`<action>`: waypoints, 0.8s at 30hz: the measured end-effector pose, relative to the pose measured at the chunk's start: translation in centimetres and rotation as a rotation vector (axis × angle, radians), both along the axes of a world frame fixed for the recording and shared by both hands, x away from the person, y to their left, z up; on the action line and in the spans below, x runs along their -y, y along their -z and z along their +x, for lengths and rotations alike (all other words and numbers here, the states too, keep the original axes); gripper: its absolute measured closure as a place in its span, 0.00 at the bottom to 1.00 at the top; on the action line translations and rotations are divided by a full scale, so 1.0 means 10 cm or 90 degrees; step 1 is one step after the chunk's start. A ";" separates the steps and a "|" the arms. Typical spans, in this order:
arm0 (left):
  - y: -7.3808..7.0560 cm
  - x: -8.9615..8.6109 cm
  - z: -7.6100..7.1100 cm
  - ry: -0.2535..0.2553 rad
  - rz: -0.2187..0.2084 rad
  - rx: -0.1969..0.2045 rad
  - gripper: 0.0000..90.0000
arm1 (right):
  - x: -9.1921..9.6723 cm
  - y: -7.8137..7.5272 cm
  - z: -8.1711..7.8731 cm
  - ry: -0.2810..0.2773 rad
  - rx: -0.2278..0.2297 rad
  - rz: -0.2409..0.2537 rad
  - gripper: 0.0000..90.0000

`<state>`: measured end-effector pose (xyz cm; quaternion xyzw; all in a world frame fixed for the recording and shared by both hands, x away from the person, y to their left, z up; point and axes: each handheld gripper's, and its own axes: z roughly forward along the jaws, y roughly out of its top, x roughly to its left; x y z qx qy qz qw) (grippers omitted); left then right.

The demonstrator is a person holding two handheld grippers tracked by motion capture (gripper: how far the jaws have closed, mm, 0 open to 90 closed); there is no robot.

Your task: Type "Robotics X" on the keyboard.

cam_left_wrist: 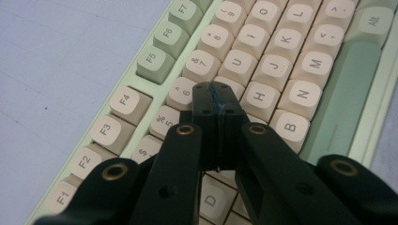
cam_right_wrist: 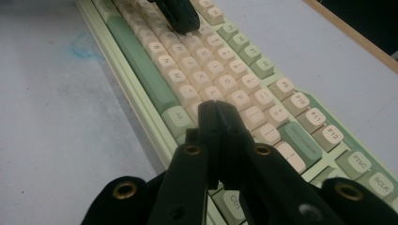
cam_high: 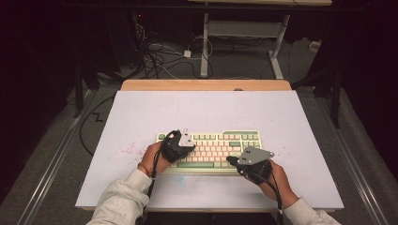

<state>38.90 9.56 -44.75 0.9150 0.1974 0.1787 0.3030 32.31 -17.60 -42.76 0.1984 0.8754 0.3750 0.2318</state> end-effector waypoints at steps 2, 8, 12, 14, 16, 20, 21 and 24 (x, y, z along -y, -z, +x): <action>-0.04 -0.03 -0.01 -0.004 -0.015 0.007 0.97 | 0.00 0.00 0.00 0.002 0.001 0.002 1.00; -0.11 -0.07 -0.06 -0.005 -0.034 0.027 0.97 | 0.02 -0.02 0.00 0.005 0.005 0.004 1.00; -0.14 -0.10 -0.10 -0.002 -0.046 0.035 0.97 | 0.02 -0.03 0.00 0.006 0.008 0.005 1.00; -0.16 -0.12 -0.12 0.000 -0.049 0.040 0.97 | 0.02 -0.03 0.00 0.006 0.008 0.004 1.00; -0.17 -0.14 -0.14 0.000 -0.056 0.042 0.97 | 0.03 -0.03 0.00 0.007 0.008 0.005 1.00; -0.20 -0.18 -0.18 0.000 -0.063 0.050 0.97 | 0.03 -0.03 0.01 0.008 0.010 0.005 1.00; -0.21 -0.18 -0.19 0.001 -0.064 0.051 0.97 | 0.03 -0.03 0.01 0.009 0.011 0.005 1.00; -0.21 -0.21 -0.21 0.001 -0.066 0.053 0.97 | 0.04 -0.03 0.02 0.010 0.010 0.004 1.00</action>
